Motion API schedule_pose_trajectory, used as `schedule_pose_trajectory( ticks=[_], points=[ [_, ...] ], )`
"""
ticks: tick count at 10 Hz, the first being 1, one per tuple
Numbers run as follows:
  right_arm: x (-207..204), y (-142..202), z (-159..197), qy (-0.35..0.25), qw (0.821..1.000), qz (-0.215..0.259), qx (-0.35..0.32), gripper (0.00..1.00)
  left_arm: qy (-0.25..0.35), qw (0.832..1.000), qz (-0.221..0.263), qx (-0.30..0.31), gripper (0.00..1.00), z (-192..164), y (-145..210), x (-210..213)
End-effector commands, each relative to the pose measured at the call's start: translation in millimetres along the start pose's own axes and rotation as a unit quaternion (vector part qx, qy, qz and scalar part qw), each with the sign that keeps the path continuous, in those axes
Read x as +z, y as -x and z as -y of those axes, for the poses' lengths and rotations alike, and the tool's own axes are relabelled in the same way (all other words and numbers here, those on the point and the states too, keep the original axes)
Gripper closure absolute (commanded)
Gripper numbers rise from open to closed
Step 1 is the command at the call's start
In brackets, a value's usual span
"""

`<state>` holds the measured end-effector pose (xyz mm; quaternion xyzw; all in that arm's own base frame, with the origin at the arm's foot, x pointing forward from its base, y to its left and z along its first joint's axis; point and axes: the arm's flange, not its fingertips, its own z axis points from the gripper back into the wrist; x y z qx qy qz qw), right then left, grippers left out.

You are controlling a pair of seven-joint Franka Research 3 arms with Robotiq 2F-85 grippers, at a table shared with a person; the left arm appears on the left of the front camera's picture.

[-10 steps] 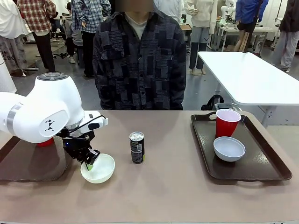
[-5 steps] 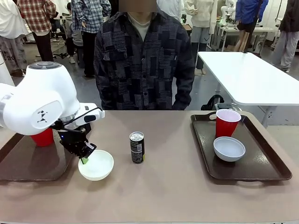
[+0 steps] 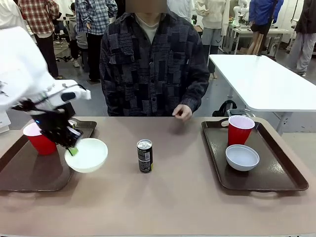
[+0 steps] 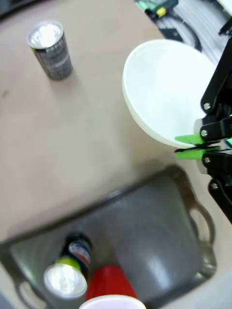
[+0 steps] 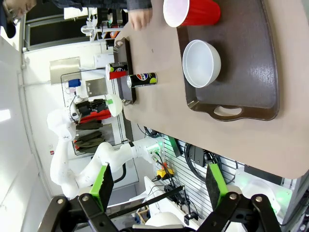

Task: Prepare tableware on both trays.
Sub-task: Pick up a Picnic Bowl from the table and place it on a Handle tray.

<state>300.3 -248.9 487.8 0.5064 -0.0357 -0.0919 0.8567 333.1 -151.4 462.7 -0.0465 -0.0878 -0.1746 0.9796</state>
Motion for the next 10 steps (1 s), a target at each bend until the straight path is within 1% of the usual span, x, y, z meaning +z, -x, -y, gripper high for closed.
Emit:
schedule_pose_trajectory(
  ticks=[1,2,4,6,7,10],
  points=[
    [0,1,-1,-0.004,1.0,-0.001,0.004,0.0,-0.016,1.0,-0.009,-0.001,1.0,-43,19,-11],
    [0,1,-1,-0.004,1.0,-0.001,0.004,0.0,-0.02,1.0,-0.018,0.009,1.0,-62,27,-16],
    [0,1,-1,-0.004,1.0,-0.001,0.004,0.0,-0.021,0.999,-0.015,0.044,1.0,-106,39,-17],
    [0,1,-1,-0.004,1.0,-0.001,0.004,0.0,-0.02,0.997,-0.016,0.075,1.0,-134,50,-20],
    [0,1,-1,-0.004,1.0,-0.001,0.004,0.0,-0.02,0.996,-0.016,0.08,1.0,-143,51,-25],
    [0,1,-1,-0.004,1.0,-0.001,0.004,0.0,-0.044,0.995,0.0,0.095,1.0,-143,52,-60]
  ],
)
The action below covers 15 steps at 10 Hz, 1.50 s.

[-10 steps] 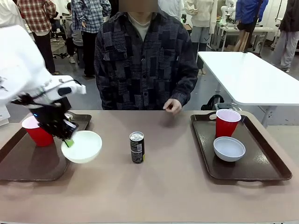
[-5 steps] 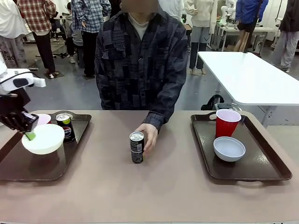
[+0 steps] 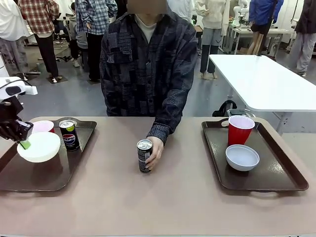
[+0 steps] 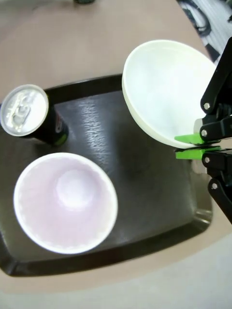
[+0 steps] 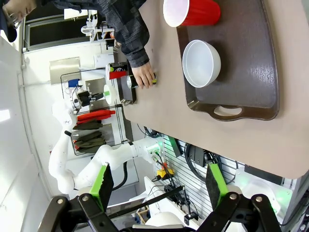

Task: Prepare tableware on both trays.
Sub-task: Pick up a Picnic Bowl from the table and place it on a Handle tray.

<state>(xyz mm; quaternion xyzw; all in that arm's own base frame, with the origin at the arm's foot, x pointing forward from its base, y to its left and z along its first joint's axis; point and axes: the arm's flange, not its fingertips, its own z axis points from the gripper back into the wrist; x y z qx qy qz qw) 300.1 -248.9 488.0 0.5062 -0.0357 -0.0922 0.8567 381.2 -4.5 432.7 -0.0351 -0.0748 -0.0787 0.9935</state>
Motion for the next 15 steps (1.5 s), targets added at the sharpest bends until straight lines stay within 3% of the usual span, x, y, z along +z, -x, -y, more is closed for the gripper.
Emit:
schedule_pose_trajectory(
  ticks=[1,7,8,9,10,11,13,14,15],
  points=[
    [0,1,-1,-0.004,1.0,-0.001,0.004,0.0,-0.038,0.999,0.013,0.005,1.0,8,44,-54],
    [0,1,-1,-0.004,1.0,-0.001,0.004,0.0,-0.063,0.998,-0.016,0.003,1.0,21,47,-97],
    [0,1,-1,-0.004,1.0,-0.001,0.004,0.0,-0.063,0.998,-0.018,0.0,0.88,19,45,-98],
    [0,1,-1,-0.004,1.0,-0.001,0.004,0.0,-0.06,0.998,-0.022,0.0,0.46,19,47,-98],
    [0,1,-1,-0.004,1.0,-0.001,0.004,0.0,-0.059,0.998,-0.023,-0.002,0.29,19,47,-98],
    [0,1,-1,-0.004,1.0,-0.001,0.004,0.0,-0.061,0.998,-0.023,-0.002,0.0,18,47,-95],
    [0,1,-1,-0.004,1.0,-0.001,0.004,0.0,-0.057,0.998,-0.023,0.001,0.0,19,46,-90],
    [0,1,-1,-0.004,1.0,-0.001,0.004,0.0,-0.054,0.998,-0.023,0.001,0.44,20,45,-87],
    [0,1,-1,-0.004,1.0,-0.001,0.004,0.0,-0.045,0.999,-0.027,-0.003,0.35,22,45,-82]
  ],
)
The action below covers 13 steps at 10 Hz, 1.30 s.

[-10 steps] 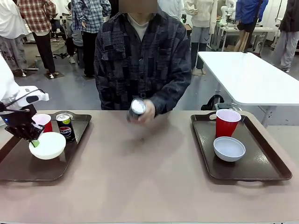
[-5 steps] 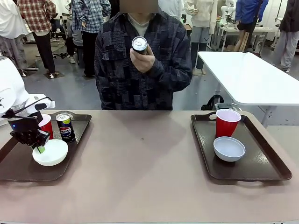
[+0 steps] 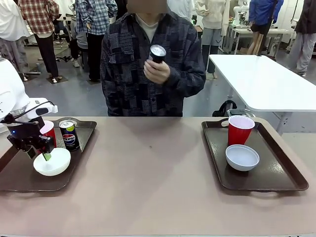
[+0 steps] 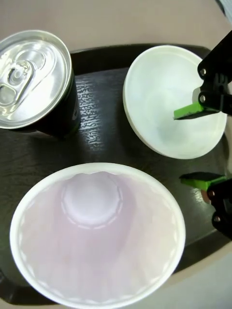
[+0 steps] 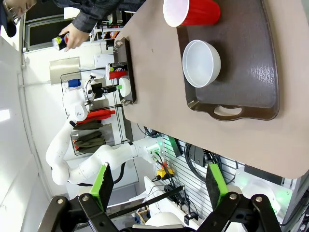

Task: Prepare tableware on both trays.
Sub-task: Pick up a Picnic Bowl from the table and place it on a Handle tray.

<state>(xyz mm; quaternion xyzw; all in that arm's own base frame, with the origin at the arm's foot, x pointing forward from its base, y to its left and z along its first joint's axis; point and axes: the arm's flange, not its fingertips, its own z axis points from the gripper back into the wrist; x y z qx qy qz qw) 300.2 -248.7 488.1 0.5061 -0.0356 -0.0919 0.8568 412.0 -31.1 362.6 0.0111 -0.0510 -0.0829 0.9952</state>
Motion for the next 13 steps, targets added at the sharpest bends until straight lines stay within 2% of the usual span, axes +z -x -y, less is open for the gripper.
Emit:
schedule_pose_trajectory(
  ticks=[1,3,4,7,10,11,13],
  points=[
    [0,1,-1,-0.004,1.0,-0.001,0.004,0.0,0.004,1.0,-0.001,-0.004,0.24,8,70,-1],
    [0,1,-1,-0.004,1.0,-0.001,0.004,0.0,0.008,1.0,-0.005,-0.022,0.04,13,78,23],
    [0,1,-1,-0.004,1.0,-0.001,0.004,0.0,0.008,1.0,0.0,-0.028,0.0,16,84,37],
    [0,1,-1,-0.004,1.0,-0.001,0.004,0.0,0.011,0.999,0.014,-0.033,0.0,19,93,66],
    [0,1,-1,-0.004,1.0,-0.001,0.004,0.0,0.014,1.0,0.013,-0.008,0.0,14,99,67],
    [0,1,-1,-0.004,1.0,-0.001,0.004,0.0,0.001,1.0,0.015,-0.024,0.0,16,46,105],
    [0,1,-1,-0.004,1.0,-0.001,0.004,0.0,0.001,1.0,0.015,-0.024,0.0,16,46,105]
  ],
)
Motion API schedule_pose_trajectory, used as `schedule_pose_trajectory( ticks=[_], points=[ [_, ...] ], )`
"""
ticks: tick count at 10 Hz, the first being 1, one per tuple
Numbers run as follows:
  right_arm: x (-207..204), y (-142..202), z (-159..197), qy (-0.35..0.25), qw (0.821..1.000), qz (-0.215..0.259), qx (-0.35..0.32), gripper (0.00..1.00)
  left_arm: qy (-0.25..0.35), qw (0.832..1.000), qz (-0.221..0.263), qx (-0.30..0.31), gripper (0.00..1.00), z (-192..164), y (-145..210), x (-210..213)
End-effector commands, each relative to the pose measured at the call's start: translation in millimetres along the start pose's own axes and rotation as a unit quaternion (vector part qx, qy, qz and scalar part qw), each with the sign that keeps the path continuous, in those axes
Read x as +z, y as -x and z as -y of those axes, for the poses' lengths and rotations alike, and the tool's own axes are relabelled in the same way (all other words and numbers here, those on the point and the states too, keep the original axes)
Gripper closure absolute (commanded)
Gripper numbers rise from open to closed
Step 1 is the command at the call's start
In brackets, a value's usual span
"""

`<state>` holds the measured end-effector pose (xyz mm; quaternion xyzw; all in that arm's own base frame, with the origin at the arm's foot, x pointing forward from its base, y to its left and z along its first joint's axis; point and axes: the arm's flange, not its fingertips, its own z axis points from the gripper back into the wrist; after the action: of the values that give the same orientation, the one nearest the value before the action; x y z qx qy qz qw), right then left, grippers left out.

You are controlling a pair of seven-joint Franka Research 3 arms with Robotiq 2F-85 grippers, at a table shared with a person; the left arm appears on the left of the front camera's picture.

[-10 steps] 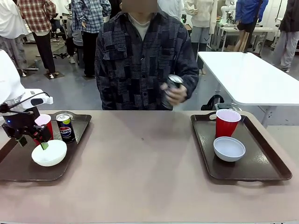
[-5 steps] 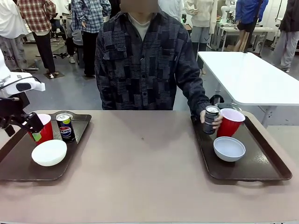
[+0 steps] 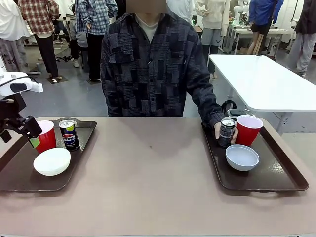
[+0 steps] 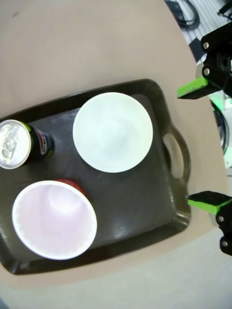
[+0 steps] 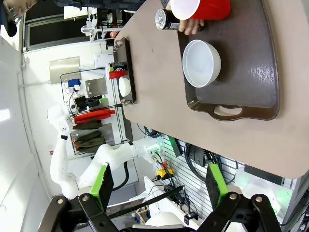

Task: Prepare tableware on both trays.
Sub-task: Pick up a Picnic Bowl from the table and place it on a Handle tray.

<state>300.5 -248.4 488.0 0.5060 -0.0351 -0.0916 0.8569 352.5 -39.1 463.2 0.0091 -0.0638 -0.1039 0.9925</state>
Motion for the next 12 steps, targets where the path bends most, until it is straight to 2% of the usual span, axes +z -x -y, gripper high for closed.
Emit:
schedule_pose_trajectory(
  ticks=[1,7,8,10,12],
  points=[
    [0,1,-1,-0.004,1.0,0.0,0.003,0.0,-0.001,1.0,0.001,-0.003,0.0,1,-1,-1],
    [0,1,-1,-0.004,1.0,0.0,0.003,0.0,0.0,1.0,0.0,-0.001,0.0,1,0,0],
    [0,1,-1,-0.004,1.0,0.0,0.003,0.0,0.085,0.996,-0.009,-0.018,0.0,-9,-12,13],
    [0,1,-1,-0.004,1.0,0.0,0.003,0.0,0.279,0.96,-0.008,0.014,0.0,-46,-15,32],
    [0,1,-1,-0.004,1.0,0.0,0.003,0.0,0.383,0.922,0.012,0.052,0.0,-102,-7,42]
  ],
)
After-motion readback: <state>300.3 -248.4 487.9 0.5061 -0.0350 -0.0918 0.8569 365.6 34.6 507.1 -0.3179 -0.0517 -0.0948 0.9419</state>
